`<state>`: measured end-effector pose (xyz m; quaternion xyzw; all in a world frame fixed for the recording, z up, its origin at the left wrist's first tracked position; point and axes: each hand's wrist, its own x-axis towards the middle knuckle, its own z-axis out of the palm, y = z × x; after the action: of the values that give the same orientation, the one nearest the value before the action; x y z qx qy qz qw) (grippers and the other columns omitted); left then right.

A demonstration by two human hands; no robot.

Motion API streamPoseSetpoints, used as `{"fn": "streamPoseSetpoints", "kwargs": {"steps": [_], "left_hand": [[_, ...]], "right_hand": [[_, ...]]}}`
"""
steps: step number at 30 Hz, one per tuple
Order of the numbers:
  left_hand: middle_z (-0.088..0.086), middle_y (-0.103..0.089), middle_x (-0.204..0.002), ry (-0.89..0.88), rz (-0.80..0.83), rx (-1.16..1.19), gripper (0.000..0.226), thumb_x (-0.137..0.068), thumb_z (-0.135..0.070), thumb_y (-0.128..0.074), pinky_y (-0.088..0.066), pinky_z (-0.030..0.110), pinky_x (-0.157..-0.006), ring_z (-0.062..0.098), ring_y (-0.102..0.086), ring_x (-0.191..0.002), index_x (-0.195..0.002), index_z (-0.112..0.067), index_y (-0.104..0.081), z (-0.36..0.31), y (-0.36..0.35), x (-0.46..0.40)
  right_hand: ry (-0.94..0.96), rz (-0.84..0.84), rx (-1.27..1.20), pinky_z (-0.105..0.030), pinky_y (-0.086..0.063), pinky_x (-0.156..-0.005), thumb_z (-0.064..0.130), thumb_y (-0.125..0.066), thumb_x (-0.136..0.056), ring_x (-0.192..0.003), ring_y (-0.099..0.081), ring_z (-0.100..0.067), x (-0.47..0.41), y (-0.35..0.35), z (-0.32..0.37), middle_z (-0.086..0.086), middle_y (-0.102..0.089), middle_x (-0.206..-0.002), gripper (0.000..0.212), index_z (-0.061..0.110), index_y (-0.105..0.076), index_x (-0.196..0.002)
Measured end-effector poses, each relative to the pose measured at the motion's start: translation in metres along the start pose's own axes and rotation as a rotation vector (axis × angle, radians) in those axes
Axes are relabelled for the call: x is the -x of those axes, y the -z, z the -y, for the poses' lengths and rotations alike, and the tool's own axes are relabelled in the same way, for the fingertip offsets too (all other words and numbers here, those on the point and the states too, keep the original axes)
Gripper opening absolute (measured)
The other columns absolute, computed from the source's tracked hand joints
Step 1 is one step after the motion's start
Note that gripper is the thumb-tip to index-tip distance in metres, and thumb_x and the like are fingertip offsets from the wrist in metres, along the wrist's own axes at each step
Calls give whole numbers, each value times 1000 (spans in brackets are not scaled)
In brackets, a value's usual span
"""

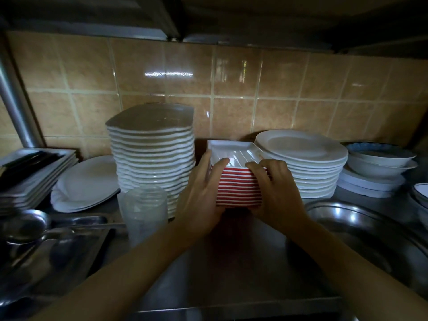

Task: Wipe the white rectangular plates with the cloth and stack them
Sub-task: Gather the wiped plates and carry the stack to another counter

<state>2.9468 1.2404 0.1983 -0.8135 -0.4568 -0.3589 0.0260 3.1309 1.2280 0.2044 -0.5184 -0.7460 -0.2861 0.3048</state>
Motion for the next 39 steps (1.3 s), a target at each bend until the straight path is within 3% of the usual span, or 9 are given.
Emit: {"fn": "streamPoseSetpoints", "kwargs": {"steps": [3,8,25,33,36,39], "left_hand": [[-1,-20,-152,6,-39,-58,80,-73,-28,-75,-51,42,-90,21,-43,-128,-139,-23,-30,1,-4,-13],[-5,-30,-143,25,-20,-117,75,-70,-22,-75,-51,34,-80,18,-52,-114,-132,-22,-32,6,-8,-25],[1,-37,-136,39,48,-169,70,-65,-7,-77,-42,32,-74,24,-55,-106,-125,-15,-40,12,-23,-48],[6,-37,-139,89,28,-170,52,-78,-5,-63,-45,34,-74,27,-59,-98,-125,-10,-41,16,-29,-49],[5,-36,-140,91,17,-199,49,-82,-12,-62,-45,34,-70,25,-60,-98,-126,-12,-40,15,-29,-49],[3,-23,-151,99,50,-243,63,-82,-23,-65,-46,34,-77,21,-52,-116,-135,-15,-32,10,-24,-46]], "right_hand": [[-24,14,-17,-47,-51,-79,34,-91,-45,-93,-61,-41,-5,-5,-2,-27,-61,-107,90,4,-53,-121],[-59,62,-18,-49,-50,-80,28,-92,-45,-96,-59,-44,-13,-17,-6,-28,-60,-108,84,-2,-60,-117],[-122,235,-61,-42,-36,-100,27,-86,-61,-125,-37,-32,-30,-46,-25,-15,-45,-133,86,15,-45,-136],[-119,240,-89,-39,-35,-100,21,-80,-69,-125,-36,-31,-32,-52,-22,-14,-44,-134,77,17,-44,-137],[-115,248,-75,-38,-32,-102,30,-78,-71,-126,-35,-29,-32,-51,-21,-12,-42,-136,78,19,-41,-139],[-126,208,-95,-44,-31,-102,49,-76,-68,-123,-40,-32,-32,-45,-15,-14,-46,-133,84,15,-43,-137]]}}
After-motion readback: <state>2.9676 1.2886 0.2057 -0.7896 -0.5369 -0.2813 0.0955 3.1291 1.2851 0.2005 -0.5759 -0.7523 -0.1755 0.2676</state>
